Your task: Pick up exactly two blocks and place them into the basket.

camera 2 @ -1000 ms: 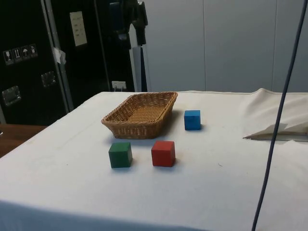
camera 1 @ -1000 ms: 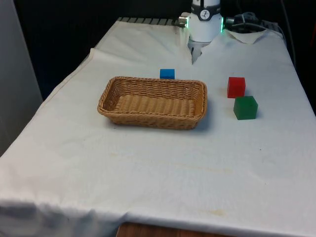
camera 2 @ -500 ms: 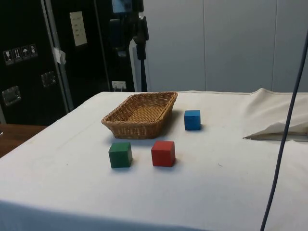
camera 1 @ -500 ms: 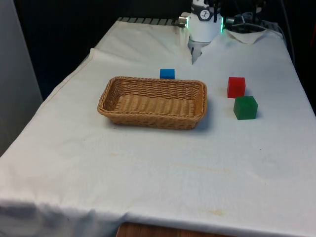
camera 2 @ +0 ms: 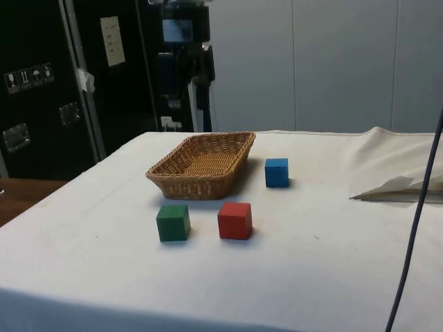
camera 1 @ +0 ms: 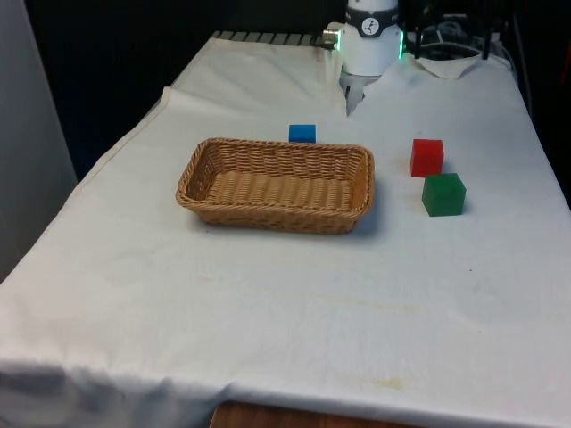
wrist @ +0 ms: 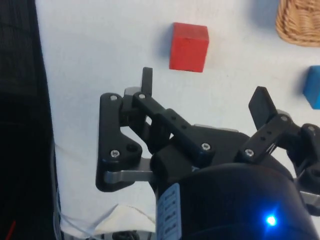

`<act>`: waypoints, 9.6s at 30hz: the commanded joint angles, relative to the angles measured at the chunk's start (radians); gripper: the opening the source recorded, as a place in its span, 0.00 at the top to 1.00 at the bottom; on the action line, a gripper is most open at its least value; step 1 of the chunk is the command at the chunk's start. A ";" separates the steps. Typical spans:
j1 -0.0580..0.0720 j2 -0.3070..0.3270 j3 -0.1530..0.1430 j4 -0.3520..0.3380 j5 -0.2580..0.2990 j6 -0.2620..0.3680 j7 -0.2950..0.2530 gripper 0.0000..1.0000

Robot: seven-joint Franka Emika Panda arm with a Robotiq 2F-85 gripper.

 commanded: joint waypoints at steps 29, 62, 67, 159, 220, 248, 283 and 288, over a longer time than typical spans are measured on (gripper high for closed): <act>0.001 0.095 0.125 -0.166 0.001 0.308 0.094 0.00; -0.054 0.295 0.064 -0.242 0.018 0.547 -0.115 0.00; -0.049 0.325 0.058 -0.250 0.007 0.605 -0.111 0.00; -0.084 0.264 -0.093 0.127 0.021 0.291 -0.259 0.98; -0.131 0.505 -0.213 0.133 0.440 0.447 -0.747 0.00; -0.042 0.310 -0.164 0.125 0.178 0.355 -0.428 0.00; -0.030 0.278 -0.015 0.145 0.097 0.203 -0.341 0.00; -0.029 0.315 0.014 0.161 0.098 0.208 -0.326 0.00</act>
